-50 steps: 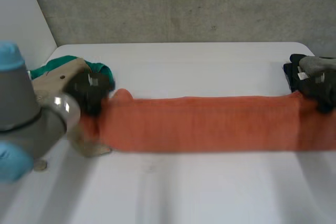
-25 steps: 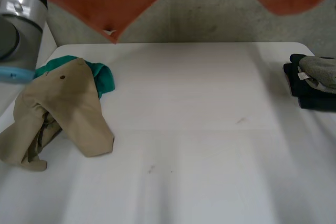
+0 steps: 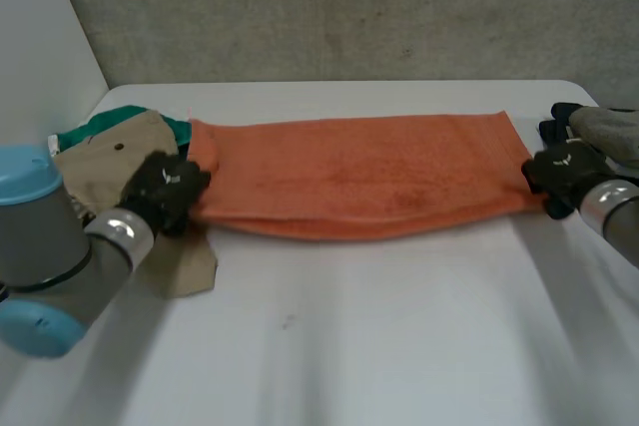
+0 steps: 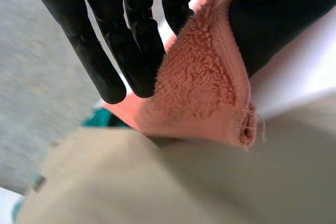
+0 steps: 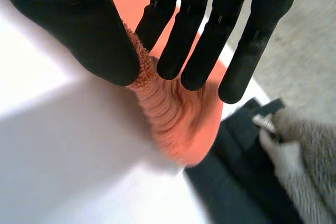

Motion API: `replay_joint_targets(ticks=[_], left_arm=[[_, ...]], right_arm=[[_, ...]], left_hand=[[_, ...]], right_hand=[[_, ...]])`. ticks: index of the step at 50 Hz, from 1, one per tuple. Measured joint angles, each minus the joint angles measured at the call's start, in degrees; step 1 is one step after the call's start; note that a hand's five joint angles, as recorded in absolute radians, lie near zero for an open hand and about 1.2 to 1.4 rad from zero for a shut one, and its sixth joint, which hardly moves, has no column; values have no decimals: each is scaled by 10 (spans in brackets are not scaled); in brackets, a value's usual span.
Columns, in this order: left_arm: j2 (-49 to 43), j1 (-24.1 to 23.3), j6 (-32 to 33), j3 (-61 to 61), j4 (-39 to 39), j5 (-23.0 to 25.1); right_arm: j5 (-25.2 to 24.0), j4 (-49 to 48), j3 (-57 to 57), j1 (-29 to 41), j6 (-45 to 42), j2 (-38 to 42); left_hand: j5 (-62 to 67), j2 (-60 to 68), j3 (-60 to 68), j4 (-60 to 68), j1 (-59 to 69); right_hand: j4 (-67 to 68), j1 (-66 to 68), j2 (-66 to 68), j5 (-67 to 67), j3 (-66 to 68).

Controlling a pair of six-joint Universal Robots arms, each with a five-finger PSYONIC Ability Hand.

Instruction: Fold the laundry.

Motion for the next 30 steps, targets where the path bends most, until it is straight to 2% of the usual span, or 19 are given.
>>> replay_joint_targets(ticks=[5,10,14,17,21,25,30], left_arm=[[79,-2,62,-51,-171,-3],[133,-1,139,-74,-361,-5],[137,-1,175,-56,-435,-6],[119,-5,173,-20,-434,-10],[81,-16,141,39,-393,-22],[19,-33,80,119,-309,-43],[-51,-44,35,189,-226,-64]], right_arm=[[5,138,46,-35,-88,-68],[22,288,100,-79,-235,-127],[23,308,111,-87,-281,-141],[23,275,101,-77,-260,-134],[24,218,77,-56,-209,-112],[36,128,43,-28,-142,-77],[63,18,19,-6,-88,-43]], left_hand=[[0,0,0,0,0],[0,0,0,0,0],[0,0,0,0,0],[0,0,0,0,0],[0,0,0,0,0],[3,0,0,0,0],[3,0,0,0,0]], right_hand=[[0,0,0,0,0],[0,0,0,0,0],[0,0,0,0,0],[0,0,0,0,0],[0,0,0,0,0],[0,0,0,3,0],[0,0,0,4,0]])
